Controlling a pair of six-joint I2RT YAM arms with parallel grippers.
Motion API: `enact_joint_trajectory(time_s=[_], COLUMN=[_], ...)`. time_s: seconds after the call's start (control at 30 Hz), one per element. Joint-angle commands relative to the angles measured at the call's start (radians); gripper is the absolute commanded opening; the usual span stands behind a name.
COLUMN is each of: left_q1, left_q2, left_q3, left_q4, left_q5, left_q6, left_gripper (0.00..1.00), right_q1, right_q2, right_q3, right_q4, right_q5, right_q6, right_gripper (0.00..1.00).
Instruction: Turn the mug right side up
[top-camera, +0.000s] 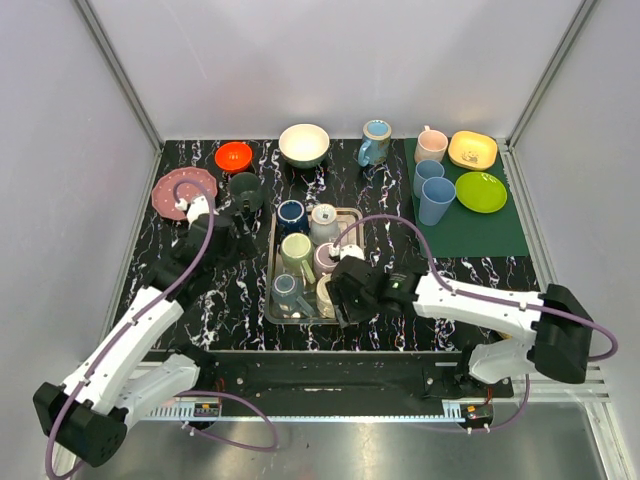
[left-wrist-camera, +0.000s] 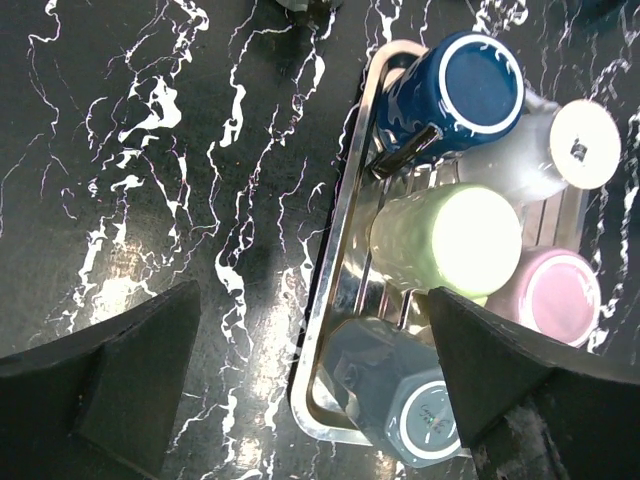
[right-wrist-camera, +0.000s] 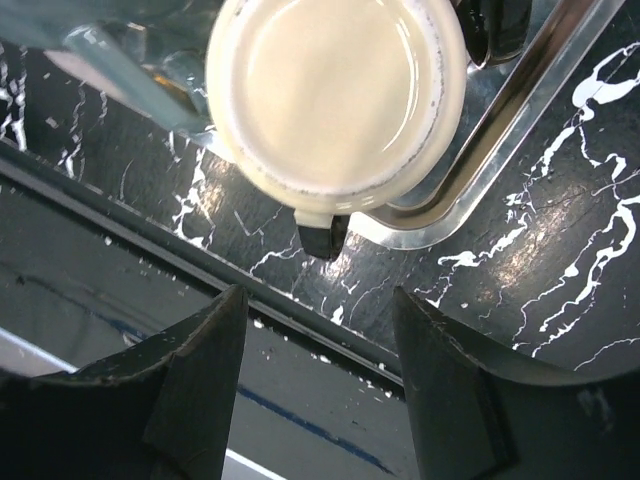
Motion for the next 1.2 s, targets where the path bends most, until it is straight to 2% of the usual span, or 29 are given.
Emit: enact_joint_trajectory(time_s=[0.0, 0.17, 0.4, 0.53, 0.67, 0.97, 1.03, 1.17], left_q1=[-0.001, -0.001, -0.001, -0.001, -0.001, -0.001, -0.001, -0.001], left_q2=[-0.039, -0.031, -0.021, -0.025, -0.038, -0.062, -0.065, -0.067], left_q3=[-0.015, -0.014, -0.012, -0.011, -0.018, -0.040, -0.043, -0.047], left_q4=[0.002, -0.008, -0.006, -0.001, 0.009, 0.031, 0.034, 0.042], left_q5=[-0.057, -0.037, -0.007, 0.012, 0.029, 0.070, 0.073, 0.079], left_q6=[-0.110, -0.093, -0.070, -0.060, -0.057, -0.063, -0.063, -0.064], left_gripper=[0.99, 0.99, 0.98, 0.97, 0.96, 0.94, 0.94, 0.93], right_q1=[0.024, 0.024, 0.024, 0.023, 0.023, 0.003, -0.002, -0.006], right_q2=[0.073, 0.148, 0.209, 0.235, 0.252, 0.277, 0.275, 0.278], right_q3=[0.056, 0.080, 0.122, 0.130, 0.123, 0.113, 0.105, 0.096], right_q4=[0.023, 0.023, 0.040, 0.046, 0.054, 0.070, 0.080, 0.095], right_q5=[0.140, 0.231, 0.265, 0.248, 0.228, 0.223, 0.223, 0.204], right_q6=[0.117, 0.139, 0.108, 0.081, 0.065, 0.044, 0.036, 0.018], right_gripper=[0.65, 0.63, 0.57, 0.45, 0.36, 0.39, 0.36, 0.21])
